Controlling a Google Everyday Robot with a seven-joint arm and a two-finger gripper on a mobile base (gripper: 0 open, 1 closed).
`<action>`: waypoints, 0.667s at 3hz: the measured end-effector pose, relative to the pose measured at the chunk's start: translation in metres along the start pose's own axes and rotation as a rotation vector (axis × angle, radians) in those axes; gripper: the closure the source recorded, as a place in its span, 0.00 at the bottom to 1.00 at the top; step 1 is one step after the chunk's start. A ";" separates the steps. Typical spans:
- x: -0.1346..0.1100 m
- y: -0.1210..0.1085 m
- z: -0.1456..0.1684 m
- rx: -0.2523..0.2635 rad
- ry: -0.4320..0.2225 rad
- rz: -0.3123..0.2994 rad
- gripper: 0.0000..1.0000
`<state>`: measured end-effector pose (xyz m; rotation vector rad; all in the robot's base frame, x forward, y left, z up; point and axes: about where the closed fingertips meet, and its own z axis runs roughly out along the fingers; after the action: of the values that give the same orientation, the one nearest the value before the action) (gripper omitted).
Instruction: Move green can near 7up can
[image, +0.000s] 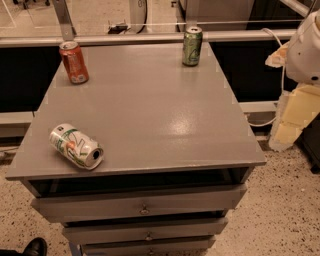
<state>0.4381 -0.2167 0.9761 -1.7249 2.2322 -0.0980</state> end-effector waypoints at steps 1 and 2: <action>0.000 0.000 0.000 0.002 -0.001 -0.001 0.00; -0.002 -0.013 0.010 0.021 -0.029 -0.009 0.00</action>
Offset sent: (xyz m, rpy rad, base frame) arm 0.0471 -0.0027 -0.0236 0.0609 -0.0674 0.0349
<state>0.4532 -0.2170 0.9705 -1.7146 2.1953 -0.0981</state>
